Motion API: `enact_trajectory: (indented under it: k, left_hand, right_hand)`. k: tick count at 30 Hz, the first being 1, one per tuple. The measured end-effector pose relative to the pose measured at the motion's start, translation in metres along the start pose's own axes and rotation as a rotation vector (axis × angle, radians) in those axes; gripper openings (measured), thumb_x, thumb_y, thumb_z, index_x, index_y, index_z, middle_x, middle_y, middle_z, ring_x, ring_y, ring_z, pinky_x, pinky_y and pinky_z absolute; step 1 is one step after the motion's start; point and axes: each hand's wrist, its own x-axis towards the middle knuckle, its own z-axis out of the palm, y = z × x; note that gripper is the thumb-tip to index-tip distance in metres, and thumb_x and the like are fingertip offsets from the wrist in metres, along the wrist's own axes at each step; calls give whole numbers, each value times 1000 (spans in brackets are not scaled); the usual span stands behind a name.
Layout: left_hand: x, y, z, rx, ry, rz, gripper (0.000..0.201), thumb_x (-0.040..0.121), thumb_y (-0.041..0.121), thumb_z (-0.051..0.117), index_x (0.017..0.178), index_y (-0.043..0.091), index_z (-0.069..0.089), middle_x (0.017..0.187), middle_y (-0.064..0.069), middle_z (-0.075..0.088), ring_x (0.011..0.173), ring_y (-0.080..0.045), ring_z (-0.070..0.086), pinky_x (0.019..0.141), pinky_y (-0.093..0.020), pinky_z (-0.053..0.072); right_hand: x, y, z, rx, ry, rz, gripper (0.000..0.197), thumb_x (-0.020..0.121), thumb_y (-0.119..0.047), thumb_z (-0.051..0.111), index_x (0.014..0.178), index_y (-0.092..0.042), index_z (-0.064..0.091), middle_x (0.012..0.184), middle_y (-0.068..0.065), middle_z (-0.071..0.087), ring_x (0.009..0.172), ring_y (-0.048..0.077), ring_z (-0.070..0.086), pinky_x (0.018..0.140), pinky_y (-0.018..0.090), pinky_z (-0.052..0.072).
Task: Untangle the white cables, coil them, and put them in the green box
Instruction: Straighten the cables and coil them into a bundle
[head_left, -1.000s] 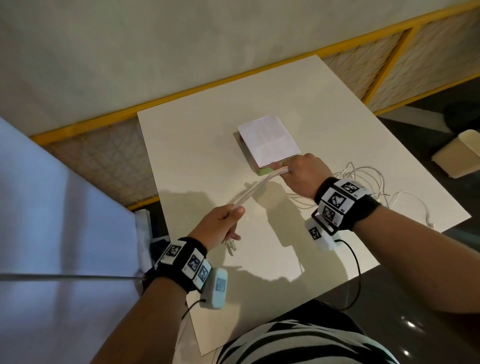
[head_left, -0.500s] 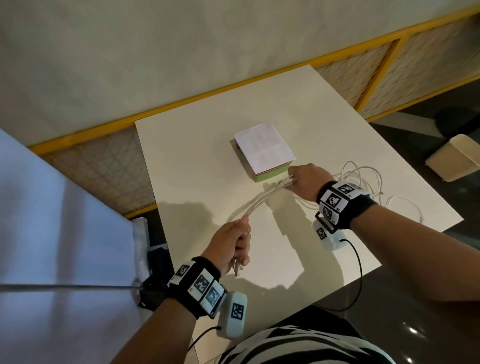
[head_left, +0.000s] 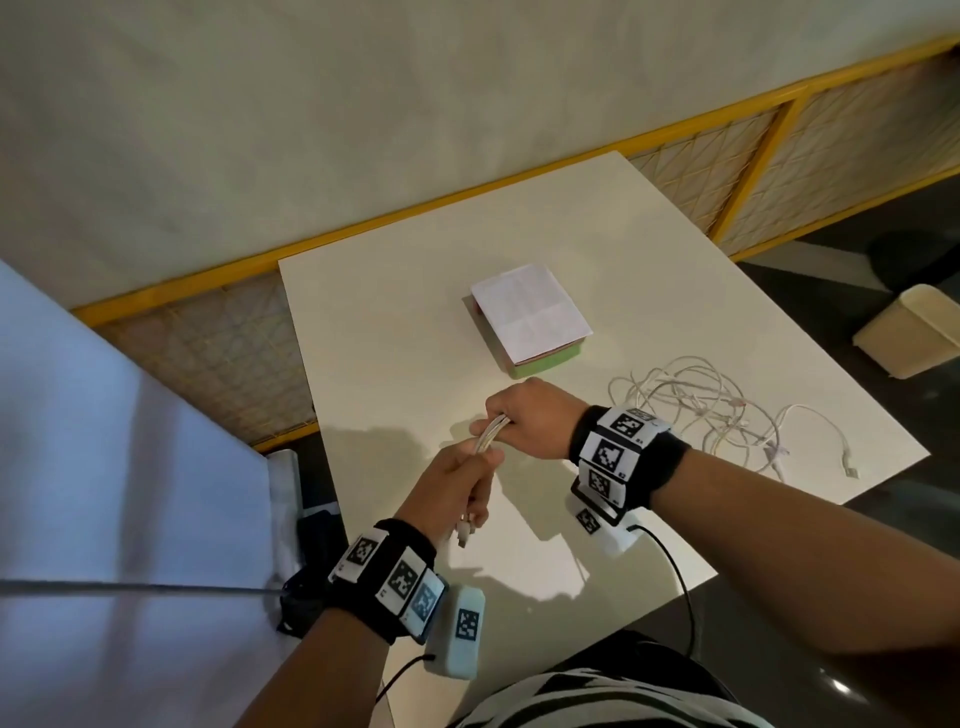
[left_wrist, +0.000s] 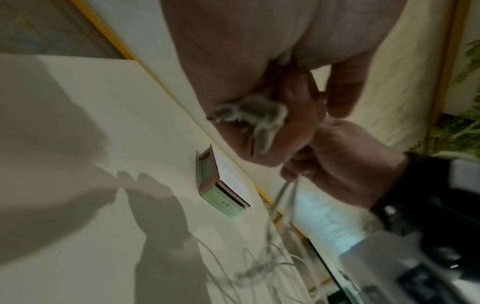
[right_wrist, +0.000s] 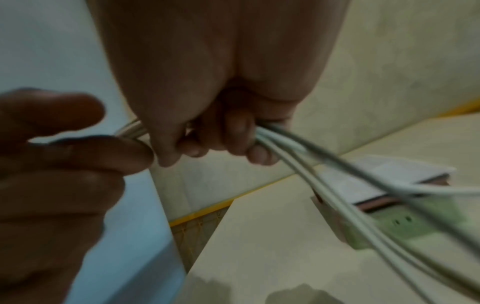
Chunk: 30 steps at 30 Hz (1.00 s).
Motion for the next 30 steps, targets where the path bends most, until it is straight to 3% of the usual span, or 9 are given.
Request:
enact_trajectory:
  k: [2,5,10,12,15,21,25,27,30]
  left_hand:
    - [5,-4,-9,195,48,37,21,72,17,59,61,17,40,43,5,38,37,-11,38,51,-26,43]
    - [9,-8,-21,374,98,27,18,65,19,58,58,21,41,44,5,50,47,-14,50,58,-31,42]
    - [8,1,-19,281,119,66,32,98,27,47,69,12,48,41,4,43,45,-16,49,76,-36,57]
    - [8,6,-16,322,143,120,37,100,30,41,66,15,44,39,7,41,42,-14,51,62,-33,55]
    - [11,9,-15,302,171,184,28,91,40,46,75,17,48,44,7,43,42,-19,46,44,-24,35]
    - [19,15,-7,-27,102,122,35,68,5,57,102,5,50,46,10,37,35,-9,33,46,-26,29]
    - [22,12,-7,28,121,122,43,65,8,70,104,8,52,50,9,39,38,-10,35,47,-29,30]
    - [26,12,-5,97,115,170,54,63,13,80,111,12,54,60,6,54,48,-13,47,52,-30,44]
    - [32,11,1,99,3,230,64,62,3,83,119,8,54,103,-18,66,97,-32,65,90,-39,53]
  right_hand:
    - [4,-5,-6,-88,16,-9,44,89,-41,54,58,-12,45,51,-3,40,59,24,44,58,31,34]
    - [7,-7,-13,-35,-24,93,46,79,-38,64,49,-11,43,47,2,34,53,22,36,54,34,34]
    - [9,-13,-13,247,82,186,44,76,-17,62,42,-13,34,46,3,32,49,18,32,53,32,29]
    - [10,-13,-14,402,117,243,40,75,-14,64,44,-12,39,45,0,33,47,15,32,51,30,27]
    - [9,-14,-13,660,131,319,20,73,-14,66,59,-3,59,38,-7,32,37,11,29,42,23,26]
    - [3,-9,-6,1253,7,189,19,66,-3,53,51,-12,57,41,-3,34,39,11,24,50,28,21]
    - [-1,-4,-2,1420,-39,151,12,74,-8,53,62,-9,51,44,-8,28,42,8,22,48,23,22]
    - [-1,-6,0,1451,11,154,20,79,-18,56,62,-12,48,45,-8,25,42,8,20,46,23,20]
    - [1,-10,2,1485,107,166,37,82,-26,59,55,-17,35,44,-6,23,42,11,18,48,28,17]
